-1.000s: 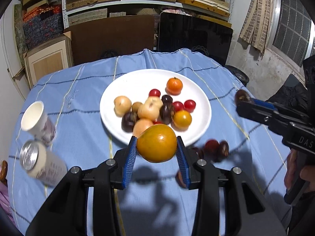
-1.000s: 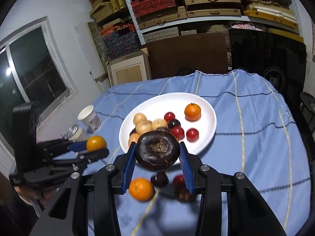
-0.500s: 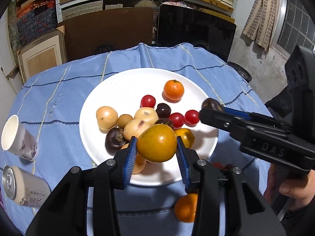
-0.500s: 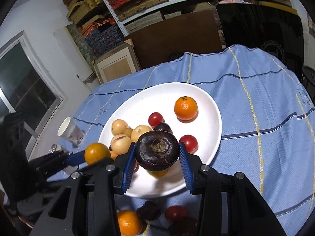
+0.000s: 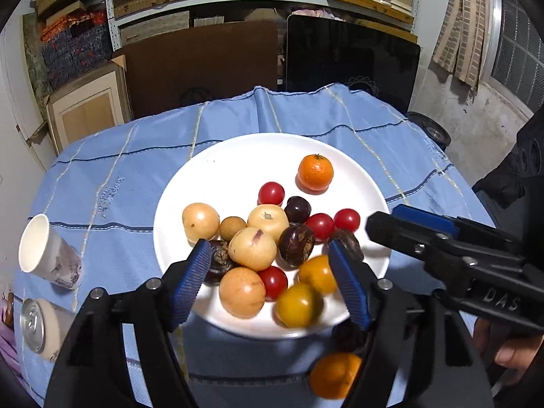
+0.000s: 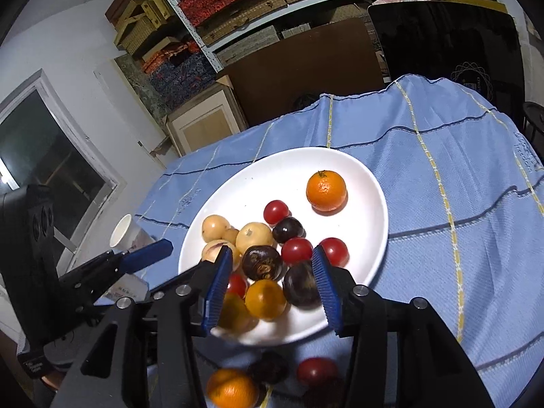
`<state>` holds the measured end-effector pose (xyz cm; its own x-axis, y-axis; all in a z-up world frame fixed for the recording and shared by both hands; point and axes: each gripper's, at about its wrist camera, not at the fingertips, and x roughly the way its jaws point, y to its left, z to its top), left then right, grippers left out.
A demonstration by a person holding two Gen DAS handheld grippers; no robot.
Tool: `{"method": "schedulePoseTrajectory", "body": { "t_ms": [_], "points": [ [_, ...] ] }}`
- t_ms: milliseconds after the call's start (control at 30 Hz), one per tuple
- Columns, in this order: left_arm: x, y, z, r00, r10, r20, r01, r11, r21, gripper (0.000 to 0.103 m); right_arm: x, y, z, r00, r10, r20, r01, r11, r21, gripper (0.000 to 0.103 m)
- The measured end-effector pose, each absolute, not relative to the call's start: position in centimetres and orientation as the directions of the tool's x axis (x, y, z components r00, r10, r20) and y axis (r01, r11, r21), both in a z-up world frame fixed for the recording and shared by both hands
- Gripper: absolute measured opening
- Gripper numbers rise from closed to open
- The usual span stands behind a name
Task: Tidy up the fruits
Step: 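Carry a yellow tomato in the left gripper while the right carries a dark fruit to the plate, then withdraw both open grippers from the plate toward the remaining fruits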
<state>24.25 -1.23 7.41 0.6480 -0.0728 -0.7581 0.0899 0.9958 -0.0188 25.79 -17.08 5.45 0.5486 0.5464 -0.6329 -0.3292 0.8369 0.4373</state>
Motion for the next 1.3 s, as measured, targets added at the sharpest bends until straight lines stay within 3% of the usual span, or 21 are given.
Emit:
{"method": "schedulePoseTrajectory", "body": {
  "t_ms": [133,333,600,733,1200,1300],
  "points": [
    [22.3,-0.7,8.0,0.65,-0.076,-0.756,0.072,0.997,-0.038,0.078,23.9,-18.1,5.6,0.551,0.543,-0.634,-0.328,0.839,0.434,0.057],
    [18.2,-0.7,7.9,0.654,-0.084,-0.752,0.079,0.996,-0.042,0.078,19.9,-20.1,4.8,0.552,0.551,-0.626,-0.312,0.832,0.458,0.061],
    [12.0,-2.0,4.6,0.63,-0.069,-0.773,0.096,0.995,-0.01,0.078,13.5,-20.1,3.4,0.593,0.476,-0.649,-0.343,0.879,0.331,0.067],
    [10.4,-2.2,2.5,0.592,-0.072,-0.803,0.092,0.996,-0.021,0.078,12.1,-20.3,2.6,0.602,0.464,-0.649,-0.347,0.885,0.311,0.076],
    [13.6,-4.5,0.6,0.56,-0.075,-0.825,0.094,0.995,-0.026,0.078,12.6,-21.1,1.1,0.602,0.456,-0.656,-0.327,0.89,0.319,0.078],
    [14.6,-4.7,0.4,0.555,-0.077,-0.828,0.095,0.995,-0.029,0.072,12.5,-21.1,1.2,0.606,0.452,-0.655,-0.33,0.892,0.31,0.078]
  ]
}}
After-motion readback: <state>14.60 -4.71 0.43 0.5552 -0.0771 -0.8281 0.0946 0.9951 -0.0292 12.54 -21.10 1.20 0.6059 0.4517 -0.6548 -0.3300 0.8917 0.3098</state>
